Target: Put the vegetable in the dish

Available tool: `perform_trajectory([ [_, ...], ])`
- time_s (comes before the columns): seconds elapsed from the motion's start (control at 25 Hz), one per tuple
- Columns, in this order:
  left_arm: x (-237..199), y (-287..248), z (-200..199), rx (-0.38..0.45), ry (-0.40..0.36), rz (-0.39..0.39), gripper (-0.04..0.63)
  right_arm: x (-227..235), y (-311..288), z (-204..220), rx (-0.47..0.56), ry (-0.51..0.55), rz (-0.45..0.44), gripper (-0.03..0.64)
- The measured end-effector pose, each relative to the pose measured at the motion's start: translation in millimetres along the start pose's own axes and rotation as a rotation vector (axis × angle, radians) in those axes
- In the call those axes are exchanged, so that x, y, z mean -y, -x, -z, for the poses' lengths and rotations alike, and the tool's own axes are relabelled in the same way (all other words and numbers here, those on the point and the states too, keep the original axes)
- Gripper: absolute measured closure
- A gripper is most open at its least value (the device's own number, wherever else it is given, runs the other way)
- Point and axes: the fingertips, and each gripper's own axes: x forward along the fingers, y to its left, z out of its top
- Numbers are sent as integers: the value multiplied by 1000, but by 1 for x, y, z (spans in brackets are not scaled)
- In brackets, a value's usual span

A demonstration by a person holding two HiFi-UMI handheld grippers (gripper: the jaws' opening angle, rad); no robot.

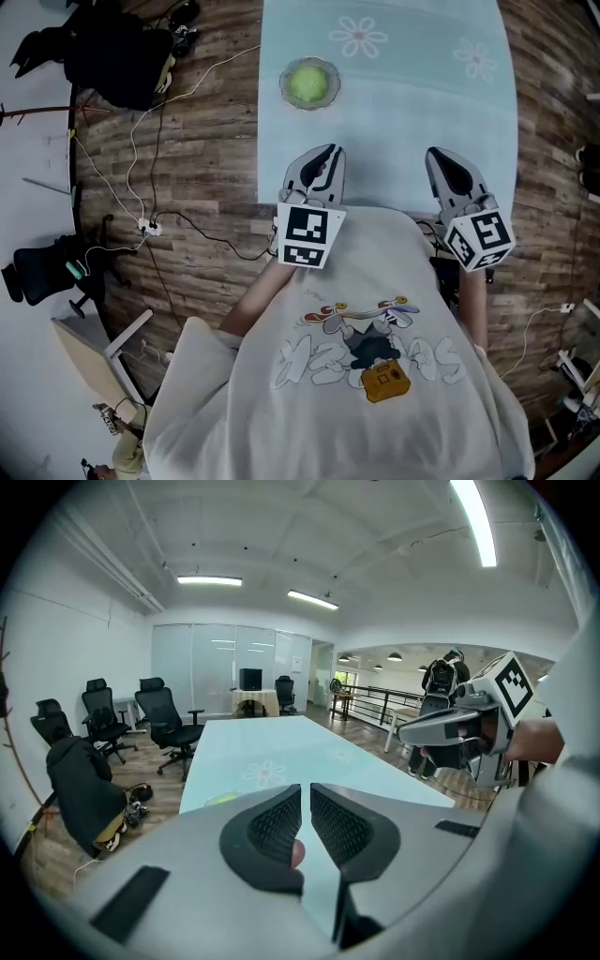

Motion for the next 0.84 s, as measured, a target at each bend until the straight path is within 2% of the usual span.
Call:
perform_trajectory([
  [0.28, 6, -6, 8, -29, -32, 37, 557, -5, -1, 7, -7, 2, 6, 595],
  [0.56, 7, -1, 14, -61, -67, 32, 557, 0, -2, 13, -3, -25, 12, 595],
  [0.84, 2, -5, -3, -111, -39, 48, 557, 13, -10, -10, -38, -40, 12, 595],
])
